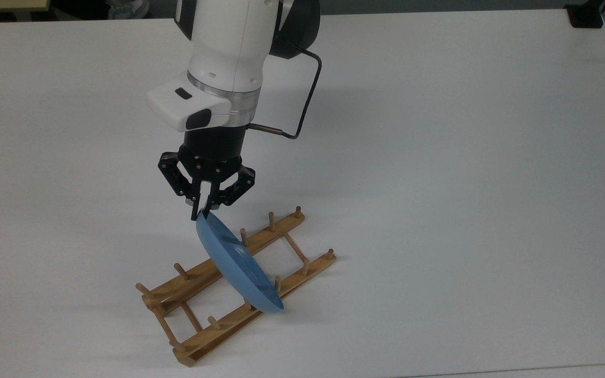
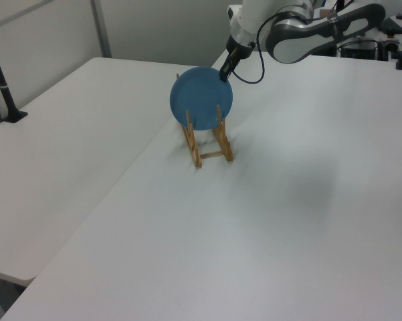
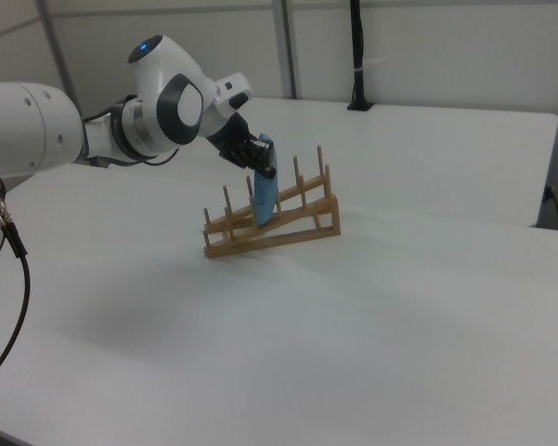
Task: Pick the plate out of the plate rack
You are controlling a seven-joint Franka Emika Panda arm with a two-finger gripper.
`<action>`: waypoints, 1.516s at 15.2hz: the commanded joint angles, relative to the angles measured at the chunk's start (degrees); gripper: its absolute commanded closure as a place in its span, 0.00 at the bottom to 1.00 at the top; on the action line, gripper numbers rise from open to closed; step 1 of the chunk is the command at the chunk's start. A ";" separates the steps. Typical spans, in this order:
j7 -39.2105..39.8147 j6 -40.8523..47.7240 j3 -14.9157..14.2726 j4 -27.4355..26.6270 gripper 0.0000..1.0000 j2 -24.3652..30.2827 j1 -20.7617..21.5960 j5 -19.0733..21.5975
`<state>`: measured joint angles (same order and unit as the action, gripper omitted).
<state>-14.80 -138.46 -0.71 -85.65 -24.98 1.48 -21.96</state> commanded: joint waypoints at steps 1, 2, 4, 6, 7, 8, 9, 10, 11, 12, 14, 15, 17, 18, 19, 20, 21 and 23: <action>-1.02 -1.29 -0.52 -0.92 0.95 2.82 -0.60 -1.51; -1.02 -1.29 -0.61 -0.92 0.97 3.18 -0.60 -1.51; -1.02 -1.20 -0.61 -1.01 1.00 4.06 -0.60 -1.42; -1.11 -1.11 -0.52 -0.92 1.00 4.93 -0.60 -1.42; -1.11 -0.94 -0.52 -1.01 1.00 5.46 -0.60 -1.34; -1.20 -0.76 -0.61 -0.92 1.00 5.99 -0.51 -1.25; -1.29 -0.50 -0.52 -0.92 1.00 6.78 -0.60 -0.72; -1.46 -0.32 -0.44 -1.10 1.00 7.83 -0.51 -0.37; -1.72 1.07 -0.09 -1.27 1.00 8.45 -0.42 0.07; -1.64 3.52 0.27 -1.10 1.00 8.46 -0.07 1.38; -1.38 6.44 0.53 -1.10 1.00 8.46 1.24 4.98; -1.46 7.67 0.53 -1.18 1.00 8.46 2.38 6.82; -1.20 12.31 0.53 -1.19 1.00 8.46 3.88 10.16; -1.20 14.77 0.62 -1.19 1.00 8.54 4.41 11.48; -1.11 17.32 1.14 -1.19 1.00 8.80 4.85 12.80; -0.33 20.56 1.50 -1.19 1.00 9.24 5.03 13.77; 1.51 24.08 1.67 -1.19 1.00 9.42 5.03 15.00; 9.56 31.63 1.76 -1.27 0.99 10.04 4.94 17.99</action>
<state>-13.98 -115.79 1.02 -85.03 -17.83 6.47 -8.32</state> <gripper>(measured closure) 0.934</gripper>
